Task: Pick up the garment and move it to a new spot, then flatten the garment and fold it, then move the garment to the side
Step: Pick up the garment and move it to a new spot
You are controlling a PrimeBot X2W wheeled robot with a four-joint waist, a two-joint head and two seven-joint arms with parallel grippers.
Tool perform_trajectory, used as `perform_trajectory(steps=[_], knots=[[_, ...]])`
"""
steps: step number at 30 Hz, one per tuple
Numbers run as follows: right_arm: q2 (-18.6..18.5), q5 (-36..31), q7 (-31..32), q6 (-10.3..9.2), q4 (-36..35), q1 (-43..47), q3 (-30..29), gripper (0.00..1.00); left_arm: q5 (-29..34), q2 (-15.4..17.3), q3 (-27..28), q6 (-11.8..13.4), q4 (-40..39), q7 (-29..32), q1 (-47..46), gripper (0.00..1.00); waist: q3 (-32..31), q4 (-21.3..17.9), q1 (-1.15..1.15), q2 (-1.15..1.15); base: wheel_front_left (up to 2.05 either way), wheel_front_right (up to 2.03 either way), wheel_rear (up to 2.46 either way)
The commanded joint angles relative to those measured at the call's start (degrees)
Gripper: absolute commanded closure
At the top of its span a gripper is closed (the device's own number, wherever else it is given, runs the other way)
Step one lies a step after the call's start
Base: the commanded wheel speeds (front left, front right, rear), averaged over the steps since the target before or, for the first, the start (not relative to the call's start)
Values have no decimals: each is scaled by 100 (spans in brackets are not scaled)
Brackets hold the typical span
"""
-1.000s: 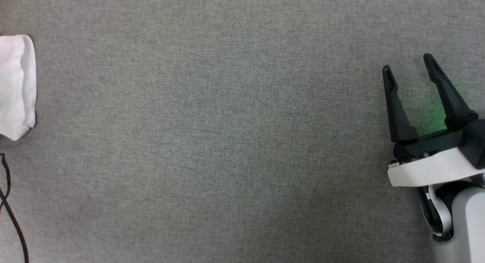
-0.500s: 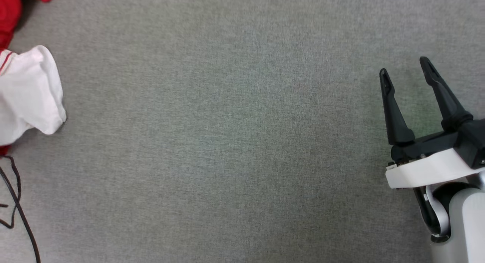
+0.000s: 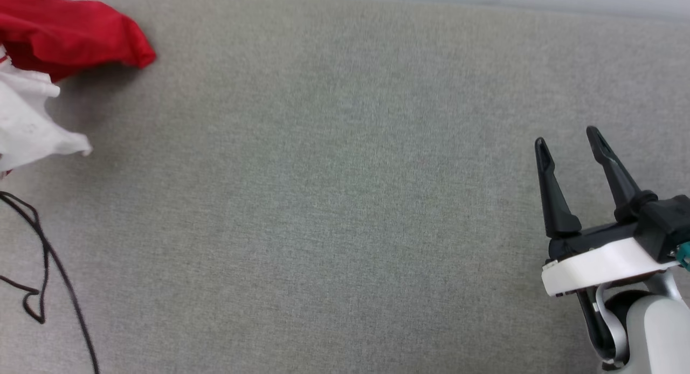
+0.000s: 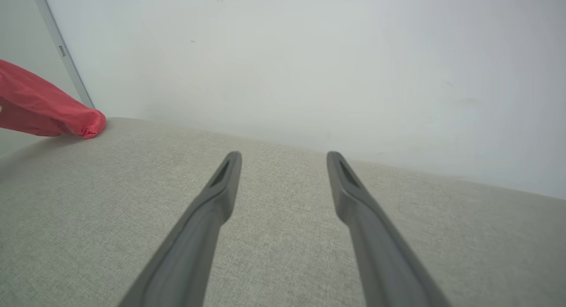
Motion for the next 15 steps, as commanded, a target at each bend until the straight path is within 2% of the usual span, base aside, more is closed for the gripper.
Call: perform_trajectory(steps=[1, 8, 15], knots=[[37, 35, -19, -3, 20, 94, -38, 0, 56, -54, -40, 21, -44, -147, 69, 100, -276, -4, 1, 0, 0, 0, 0], [114, 94, -8, -3, 78, 348, -231, 0, 253, -359, -355, -47, -268, -714, 245, 100, -668, -73, 1, 0, 0, 0, 0], [150, 217, -73, -3, 137, 513, -335, 0, 101, -755, -620, -245, -678, -816, 477, 100, -876, -339, 1, 0, 0, 0, 0]])
